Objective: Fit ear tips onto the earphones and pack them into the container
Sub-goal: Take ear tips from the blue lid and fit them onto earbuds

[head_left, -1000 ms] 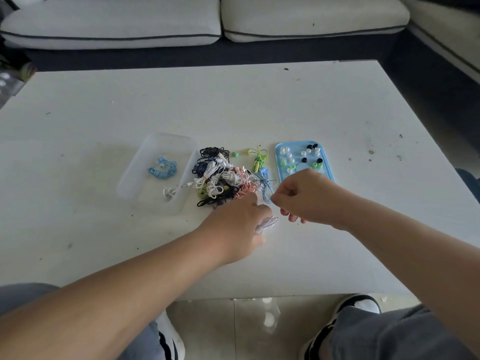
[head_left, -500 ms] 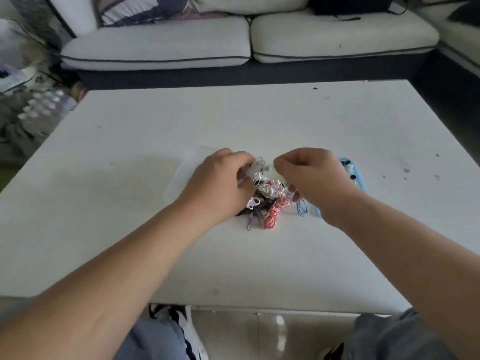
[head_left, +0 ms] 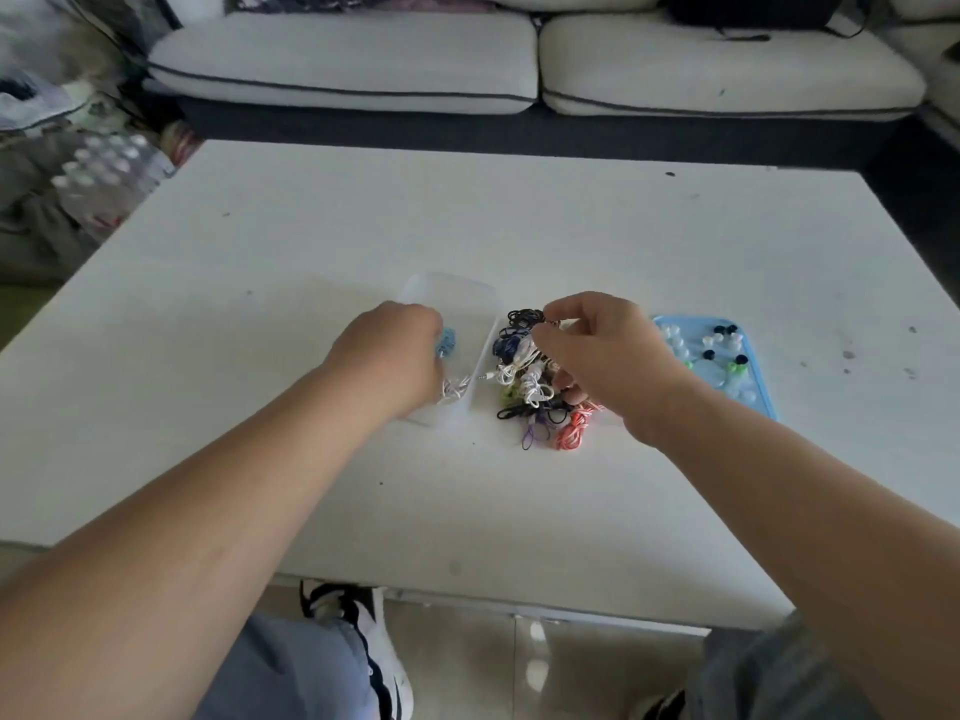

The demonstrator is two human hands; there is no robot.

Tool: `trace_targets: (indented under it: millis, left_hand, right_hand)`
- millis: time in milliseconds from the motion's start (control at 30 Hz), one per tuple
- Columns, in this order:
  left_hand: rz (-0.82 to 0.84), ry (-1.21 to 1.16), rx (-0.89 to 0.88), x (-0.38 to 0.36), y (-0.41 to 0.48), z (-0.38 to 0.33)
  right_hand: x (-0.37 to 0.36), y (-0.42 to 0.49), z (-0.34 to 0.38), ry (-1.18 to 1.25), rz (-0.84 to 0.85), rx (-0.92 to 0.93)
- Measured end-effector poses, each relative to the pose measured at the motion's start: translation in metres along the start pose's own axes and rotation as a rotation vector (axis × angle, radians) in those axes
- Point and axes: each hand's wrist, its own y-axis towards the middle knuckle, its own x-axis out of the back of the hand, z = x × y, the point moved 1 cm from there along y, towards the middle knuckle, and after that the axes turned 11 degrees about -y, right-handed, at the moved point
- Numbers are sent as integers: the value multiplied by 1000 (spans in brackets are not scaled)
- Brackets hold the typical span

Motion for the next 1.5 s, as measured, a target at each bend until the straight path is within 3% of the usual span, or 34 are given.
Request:
trace_targets:
  millis: [100, 233, 367, 667, 833, 933, 1033, 1167, 1367, 1500]
  left_hand:
    - [-129, -64, -173, 10, -3, -20]
    - [-26, -170, -332, 3, -4, -55]
    - [66, -72, -246, -13, 19, -66]
    - [115, 99, -204, -35, 39, -85]
    - [61, 79, -170, -23, 40, -91]
    - [48, -105, -135, -6, 40, -90]
    - [5, -464, -78, 16, 35, -92]
    - [-2, -973, 17, 28, 32, -98]
    - [141, -1422, 126, 29, 16, -114]
    - [78, -1504, 161, 30, 16, -112]
  right_hand:
    - [12, 3, -11, -108, -53, 18]
    - [32, 3, -28, -325, 30, 1]
    - [38, 1, -48, -539, 205, 0]
    - [44, 4, -40, -589, 286, 123]
    - [39, 1, -36, -602, 312, 129]
    - [42, 3, -36, -585, 302, 124]
    - [47, 7, -34, -465, 224, 96]
    - [52, 5, -31, -123, 165, 19]
    - [54, -1, -21, 365, 521, 142]
    - [58, -2, -17, 584, 582, -32]
